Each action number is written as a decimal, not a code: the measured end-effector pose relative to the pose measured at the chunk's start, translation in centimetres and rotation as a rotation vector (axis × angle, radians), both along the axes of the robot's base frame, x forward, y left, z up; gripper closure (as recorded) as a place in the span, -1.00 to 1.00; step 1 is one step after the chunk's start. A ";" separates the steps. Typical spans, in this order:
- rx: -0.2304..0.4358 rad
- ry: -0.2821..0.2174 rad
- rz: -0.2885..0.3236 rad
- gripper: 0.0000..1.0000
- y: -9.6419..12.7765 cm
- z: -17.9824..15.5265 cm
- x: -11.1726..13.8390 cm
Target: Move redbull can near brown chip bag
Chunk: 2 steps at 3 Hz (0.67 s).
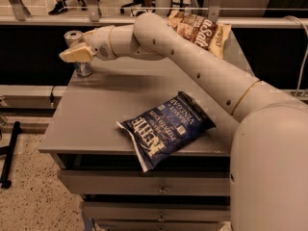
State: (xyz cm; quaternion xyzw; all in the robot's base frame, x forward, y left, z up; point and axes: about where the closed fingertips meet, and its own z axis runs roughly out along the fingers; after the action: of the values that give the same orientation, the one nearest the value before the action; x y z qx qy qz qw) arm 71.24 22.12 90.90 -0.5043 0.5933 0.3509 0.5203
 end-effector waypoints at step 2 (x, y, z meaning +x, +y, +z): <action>-0.009 -0.038 -0.071 0.92 -5.0 1.7 0.4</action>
Offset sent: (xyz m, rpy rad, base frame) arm 0.0125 -0.0853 0.0264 -0.0229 -0.0606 -0.1166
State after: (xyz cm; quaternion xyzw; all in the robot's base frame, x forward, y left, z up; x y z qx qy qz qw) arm 71.59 17.10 92.60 -0.4917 0.6026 0.3197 0.5412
